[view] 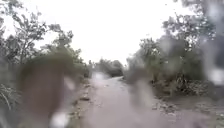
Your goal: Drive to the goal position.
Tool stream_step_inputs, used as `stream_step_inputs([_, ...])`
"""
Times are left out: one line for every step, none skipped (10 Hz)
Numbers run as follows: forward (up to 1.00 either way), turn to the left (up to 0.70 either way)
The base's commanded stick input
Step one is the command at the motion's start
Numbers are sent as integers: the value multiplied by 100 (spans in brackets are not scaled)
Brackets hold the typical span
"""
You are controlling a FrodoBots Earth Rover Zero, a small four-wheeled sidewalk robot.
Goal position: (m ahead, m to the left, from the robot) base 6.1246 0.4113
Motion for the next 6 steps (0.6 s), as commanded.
stream_step_inputs([45,0])
stream_step_inputs([45,0])
stream_step_inputs([45,0])
stream_step_inputs([45,0])
stream_step_inputs([45,0])
stream_step_inputs([45,0])
